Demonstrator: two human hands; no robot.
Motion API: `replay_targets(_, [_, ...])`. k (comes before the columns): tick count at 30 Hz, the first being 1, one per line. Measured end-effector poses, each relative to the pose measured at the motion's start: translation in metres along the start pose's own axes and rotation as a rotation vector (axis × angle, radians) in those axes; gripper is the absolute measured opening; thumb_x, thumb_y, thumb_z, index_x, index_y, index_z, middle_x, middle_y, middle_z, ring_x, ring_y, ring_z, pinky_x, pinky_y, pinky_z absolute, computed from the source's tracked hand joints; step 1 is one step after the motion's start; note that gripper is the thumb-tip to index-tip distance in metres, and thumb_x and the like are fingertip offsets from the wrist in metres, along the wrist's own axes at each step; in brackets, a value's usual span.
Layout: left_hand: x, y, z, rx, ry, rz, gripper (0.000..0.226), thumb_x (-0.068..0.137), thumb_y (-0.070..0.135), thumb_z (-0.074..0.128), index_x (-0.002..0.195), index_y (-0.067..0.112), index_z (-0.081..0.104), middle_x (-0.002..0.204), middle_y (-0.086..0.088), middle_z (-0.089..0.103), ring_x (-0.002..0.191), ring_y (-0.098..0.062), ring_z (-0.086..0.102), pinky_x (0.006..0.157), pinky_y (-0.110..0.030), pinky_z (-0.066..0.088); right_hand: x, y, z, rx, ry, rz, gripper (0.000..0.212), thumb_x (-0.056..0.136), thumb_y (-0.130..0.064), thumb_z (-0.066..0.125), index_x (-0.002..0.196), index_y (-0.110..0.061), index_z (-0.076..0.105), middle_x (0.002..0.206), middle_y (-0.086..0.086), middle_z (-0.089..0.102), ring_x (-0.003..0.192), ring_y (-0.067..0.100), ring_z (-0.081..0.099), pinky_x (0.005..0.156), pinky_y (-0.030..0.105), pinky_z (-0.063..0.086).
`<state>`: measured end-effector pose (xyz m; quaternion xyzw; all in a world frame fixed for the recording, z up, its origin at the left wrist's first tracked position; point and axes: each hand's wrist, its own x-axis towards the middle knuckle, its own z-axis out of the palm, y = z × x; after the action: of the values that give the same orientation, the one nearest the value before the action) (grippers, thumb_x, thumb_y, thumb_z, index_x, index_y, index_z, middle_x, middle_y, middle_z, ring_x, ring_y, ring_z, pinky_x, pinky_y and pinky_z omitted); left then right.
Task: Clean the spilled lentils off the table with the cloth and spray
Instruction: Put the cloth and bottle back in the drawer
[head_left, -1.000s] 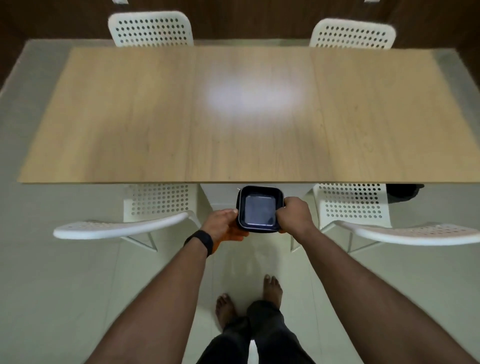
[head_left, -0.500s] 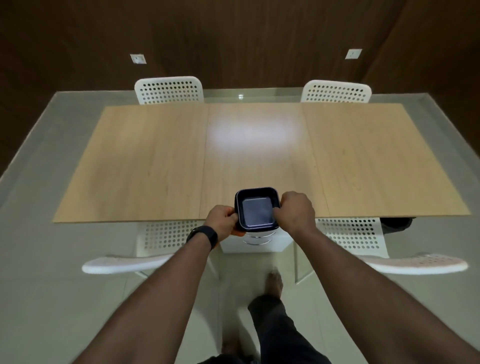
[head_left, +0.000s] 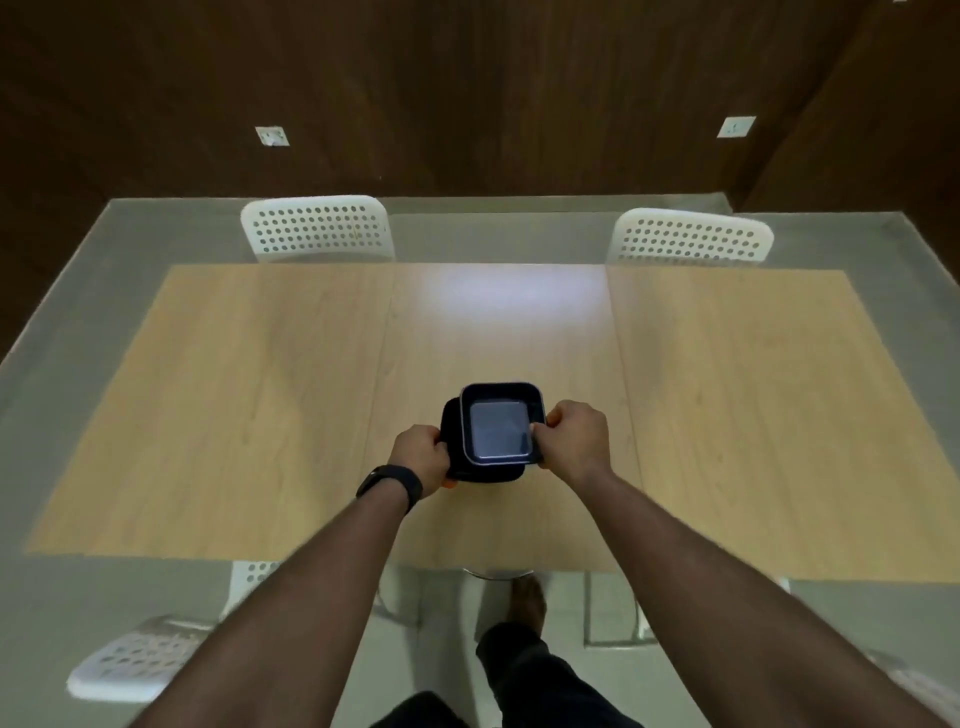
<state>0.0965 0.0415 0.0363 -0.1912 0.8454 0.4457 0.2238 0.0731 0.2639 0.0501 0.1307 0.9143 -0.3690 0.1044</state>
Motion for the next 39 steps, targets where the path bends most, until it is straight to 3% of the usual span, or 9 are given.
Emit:
replay_targets(7, [0.058, 0.012, -0.013, 0.079, 0.072, -0.111, 0.023, 0.103, 0.002, 0.046, 0.102, -0.009, 0.066, 0.102, -0.024, 0.069, 0.086, -0.037, 0.073, 0.066, -0.035, 0.062, 0.072, 0.008, 0.0, 0.014, 0.051, 0.08, 0.02, 0.083, -0.024, 0.079, 0.071, -0.018, 0.065, 0.067, 0.003, 0.069, 0.06, 0.023, 0.071, 0.059, 0.045, 0.063])
replay_targets(11, [0.083, 0.015, -0.024, 0.153, 0.073, -0.113, 0.023, 0.103, 0.003, 0.046, 0.1, -0.006, 0.066, 0.101, -0.021, 0.068, 0.082, -0.032, 0.071, 0.058, -0.03, 0.058, 0.094, 0.012, 0.0, -0.027, 0.037, 0.124, 0.013, 0.084, -0.02, 0.076, 0.077, -0.014, 0.068, 0.071, 0.003, 0.068, 0.065, 0.023, 0.069, 0.062, 0.041, 0.063])
replay_targets(16, [0.103, 0.016, -0.028, 0.217, 0.081, -0.087, 0.02, 0.099, 0.003, 0.047, 0.095, -0.006, 0.065, 0.094, -0.02, 0.067, 0.082, -0.034, 0.067, 0.069, -0.041, 0.062, 0.104, 0.02, -0.001, -0.083, 0.016, 0.17, 0.013, 0.088, -0.017, 0.072, 0.08, -0.009, 0.067, 0.074, 0.004, 0.065, 0.068, 0.018, 0.061, 0.051, 0.025, 0.04])
replay_targets(19, [0.106, 0.015, -0.029, 0.331, 0.077, -0.032, 0.017, 0.097, 0.011, 0.058, 0.107, -0.002, 0.064, 0.096, -0.013, 0.066, 0.084, -0.028, 0.061, 0.065, -0.033, 0.051, 0.108, 0.023, -0.001, -0.108, -0.002, 0.189, 0.017, 0.091, -0.02, 0.074, 0.081, -0.009, 0.066, 0.074, 0.003, 0.064, 0.071, 0.02, 0.063, 0.049, 0.023, 0.034])
replay_targets(21, [0.105, 0.014, -0.027, 0.397, 0.055, 0.039, 0.038, 0.093, 0.025, 0.071, 0.12, 0.002, 0.059, 0.109, -0.013, 0.066, 0.092, -0.026, 0.061, 0.067, -0.032, 0.049, 0.107, 0.023, -0.001, -0.134, -0.021, 0.201, 0.022, 0.092, -0.027, 0.075, 0.085, -0.008, 0.066, 0.082, 0.008, 0.069, 0.07, 0.018, 0.06, 0.052, 0.024, 0.04])
replay_targets(23, [0.104, 0.017, -0.024, 0.514, 0.028, 0.138, 0.087, 0.081, 0.045, 0.082, 0.147, 0.006, 0.041, 0.137, -0.016, 0.054, 0.122, -0.031, 0.055, 0.095, -0.039, 0.052, 0.103, 0.019, -0.002, -0.179, -0.022, 0.165, 0.037, 0.09, -0.04, 0.076, 0.101, -0.007, 0.064, 0.094, 0.008, 0.069, 0.075, 0.02, 0.06, 0.061, 0.031, 0.05])
replay_targets(26, [0.106, 0.029, -0.02, 0.832, -0.048, 0.302, 0.143, 0.065, 0.063, 0.086, 0.165, 0.012, -0.004, 0.169, -0.014, 0.008, 0.155, -0.036, 0.012, 0.126, -0.05, 0.023, 0.105, 0.006, -0.001, -0.256, -0.036, -0.079, 0.076, 0.08, -0.055, 0.079, 0.136, -0.012, 0.05, 0.128, 0.008, 0.059, 0.115, 0.026, 0.056, 0.087, 0.038, 0.052])
replay_targets(30, [0.118, 0.042, -0.004, 1.057, -0.126, 0.446, 0.142, 0.066, 0.055, 0.088, 0.164, 0.013, -0.006, 0.171, -0.012, 0.003, 0.158, -0.034, 0.003, 0.13, -0.048, 0.009, 0.117, -0.014, 0.002, -0.5, -0.311, -0.4, 0.122, 0.064, -0.062, 0.084, 0.161, -0.019, 0.024, 0.166, 0.005, 0.031, 0.154, 0.027, 0.025, 0.125, 0.047, 0.028])
replay_targets(39, [0.141, 0.056, -0.011, 1.126, -0.137, 0.41, 0.141, 0.061, 0.047, 0.093, 0.164, 0.011, 0.004, 0.17, -0.011, 0.012, 0.157, -0.031, 0.011, 0.128, -0.047, 0.015, 0.129, -0.027, 0.009, -0.749, -0.351, -0.429, 0.126, 0.057, -0.05, 0.091, 0.16, -0.021, 0.024, 0.16, 0.0, 0.038, 0.146, 0.023, 0.036, 0.12, 0.056, 0.026])
